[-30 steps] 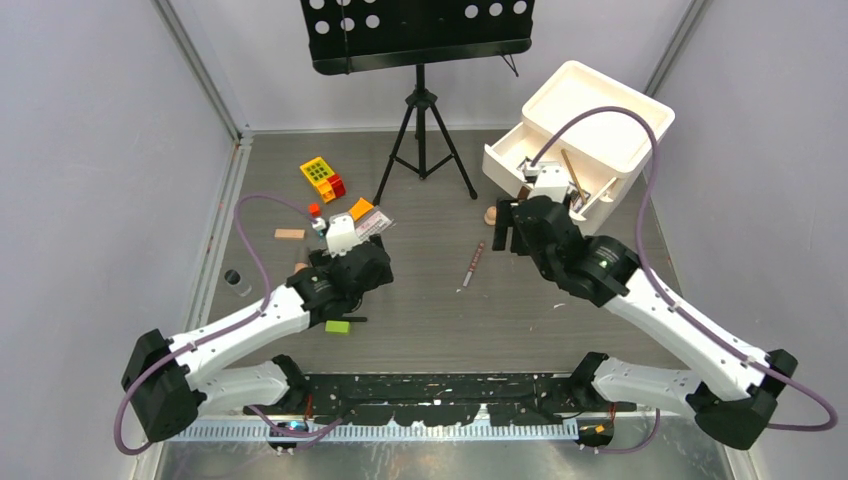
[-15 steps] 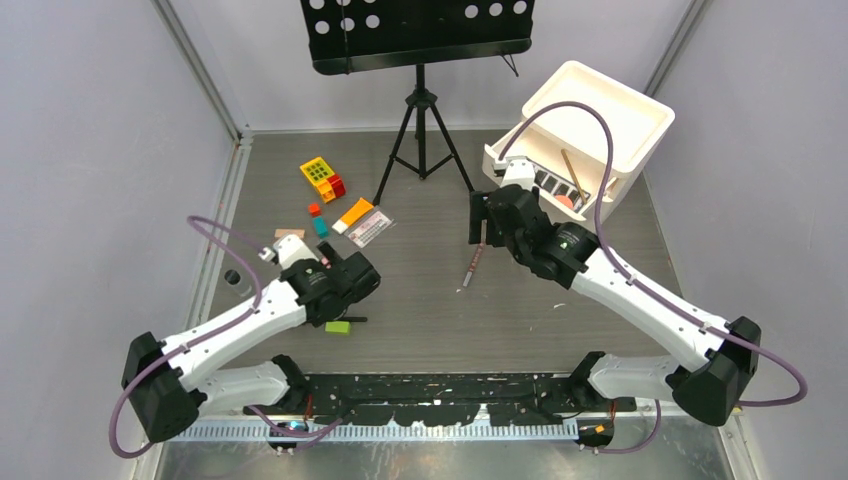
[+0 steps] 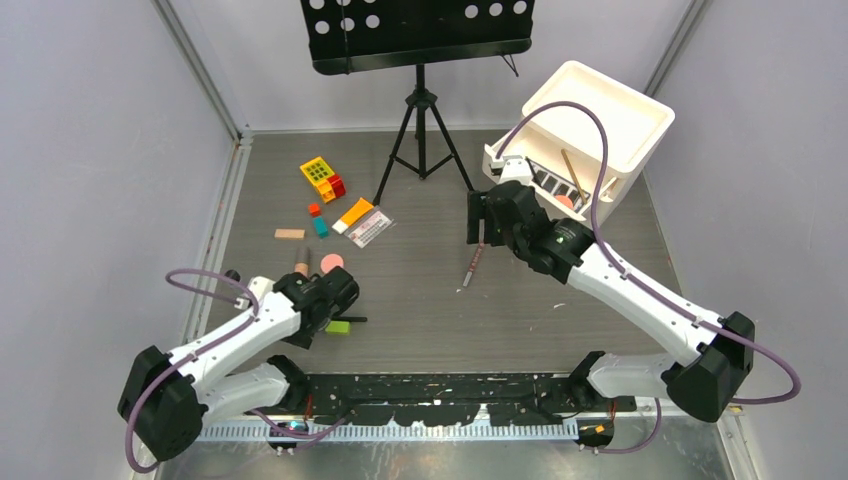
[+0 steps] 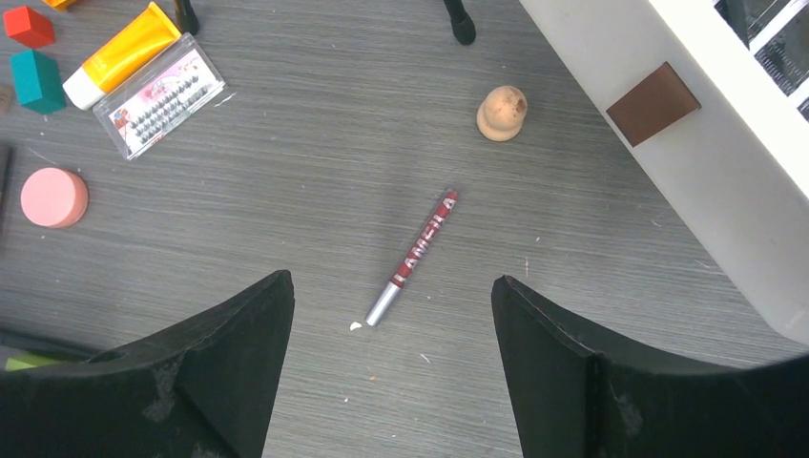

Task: Organize the makeup
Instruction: Pick up the makeup brush from the center of the board.

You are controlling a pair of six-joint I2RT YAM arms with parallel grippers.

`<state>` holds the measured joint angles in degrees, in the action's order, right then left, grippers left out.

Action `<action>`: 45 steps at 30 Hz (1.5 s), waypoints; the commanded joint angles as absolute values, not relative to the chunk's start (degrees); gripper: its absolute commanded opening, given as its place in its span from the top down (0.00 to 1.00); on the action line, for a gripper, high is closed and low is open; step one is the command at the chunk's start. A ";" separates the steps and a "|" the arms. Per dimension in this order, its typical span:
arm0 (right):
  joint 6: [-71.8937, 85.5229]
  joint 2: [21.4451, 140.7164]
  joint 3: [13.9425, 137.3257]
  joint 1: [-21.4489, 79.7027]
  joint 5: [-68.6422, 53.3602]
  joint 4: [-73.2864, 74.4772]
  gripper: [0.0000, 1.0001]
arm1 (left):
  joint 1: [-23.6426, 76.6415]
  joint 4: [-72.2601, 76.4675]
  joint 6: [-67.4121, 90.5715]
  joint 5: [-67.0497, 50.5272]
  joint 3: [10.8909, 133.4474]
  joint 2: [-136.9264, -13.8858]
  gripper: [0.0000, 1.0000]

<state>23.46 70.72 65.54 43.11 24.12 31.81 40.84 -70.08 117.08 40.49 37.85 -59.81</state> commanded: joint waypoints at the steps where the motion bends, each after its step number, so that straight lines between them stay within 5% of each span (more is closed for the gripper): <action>1: 23.33 68.12 65.58 42.99 23.90 31.55 0.20 | 36.00 -61.85 124.72 38.33 35.75 -57.44 0.23; 28: 24.42 66.74 65.39 43.03 24.74 33.31 0.20 | 24.30 -48.80 112.95 27.03 32.15 -67.45 0.51; 39: 24.56 65.87 65.06 43.01 25.61 33.40 0.20 | 23.82 -43.15 110.22 26.97 28.59 -66.56 1.00; 45: 24.72 65.35 64.86 43.04 25.93 33.55 0.20 | 23.86 -47.20 107.07 28.99 31.86 -64.42 1.00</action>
<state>24.12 67.33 64.90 43.11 24.38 34.41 24.18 -44.56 110.06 27.38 30.41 -65.98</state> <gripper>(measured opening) 0.803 0.073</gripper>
